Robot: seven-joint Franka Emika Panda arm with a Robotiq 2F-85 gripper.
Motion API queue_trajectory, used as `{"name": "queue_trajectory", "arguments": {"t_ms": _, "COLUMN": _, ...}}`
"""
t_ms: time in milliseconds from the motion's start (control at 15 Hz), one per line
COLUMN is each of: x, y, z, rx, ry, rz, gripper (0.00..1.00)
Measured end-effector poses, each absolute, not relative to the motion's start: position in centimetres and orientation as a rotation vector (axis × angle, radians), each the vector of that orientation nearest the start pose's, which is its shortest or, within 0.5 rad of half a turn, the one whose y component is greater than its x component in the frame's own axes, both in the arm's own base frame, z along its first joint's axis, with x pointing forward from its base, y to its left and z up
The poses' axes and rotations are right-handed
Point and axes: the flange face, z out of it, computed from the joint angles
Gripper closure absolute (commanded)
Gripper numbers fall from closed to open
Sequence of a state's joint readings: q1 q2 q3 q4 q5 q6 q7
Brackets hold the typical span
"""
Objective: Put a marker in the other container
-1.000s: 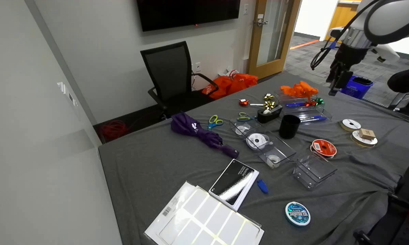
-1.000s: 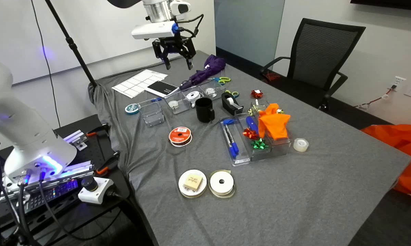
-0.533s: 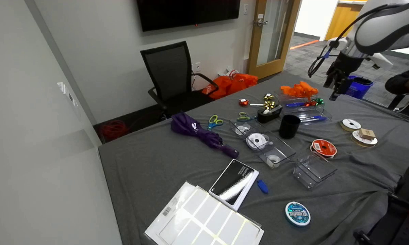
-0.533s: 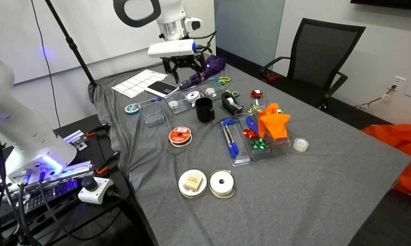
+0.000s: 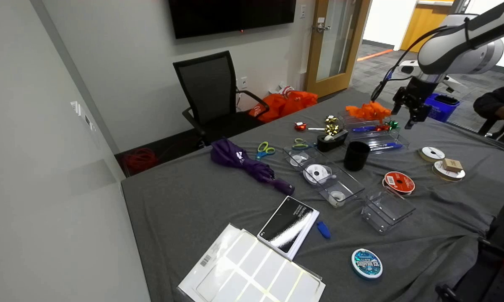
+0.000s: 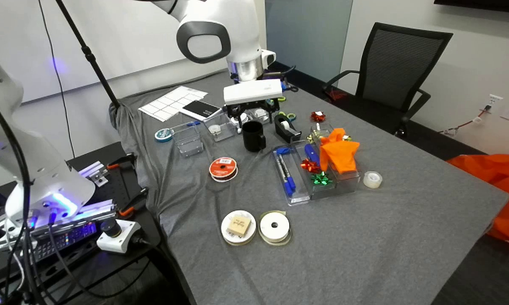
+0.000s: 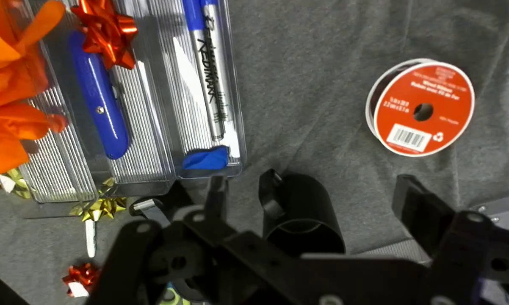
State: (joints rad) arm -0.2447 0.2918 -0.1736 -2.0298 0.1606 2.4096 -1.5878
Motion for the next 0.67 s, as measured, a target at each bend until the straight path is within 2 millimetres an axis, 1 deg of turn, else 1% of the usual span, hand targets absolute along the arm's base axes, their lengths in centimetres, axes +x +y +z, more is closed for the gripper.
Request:
{"name": "queue_trajectory", "arguments": {"t_ms": 200, "x": 56.6, "y": -26.4, "z": 29.5, "rx": -2.697, "ry": -1.701, "rz": -0.138, "gripper": 0.00}}
{"name": "queue_trajectory", "arguments": {"t_ms": 400, "x": 57.8, "y": -28.4, "z": 27.5, "rx": -2.689, "ry": -1.735, "rz": -0.082, "gripper": 0.00}}
{"name": "queue_trajectory", "arguments": {"t_ms": 667, "x": 59.6, "y": -30.1, "z": 25.8, "rx": -2.677, "ry": -1.822, "rz": 0.013, "gripper": 0.00}}
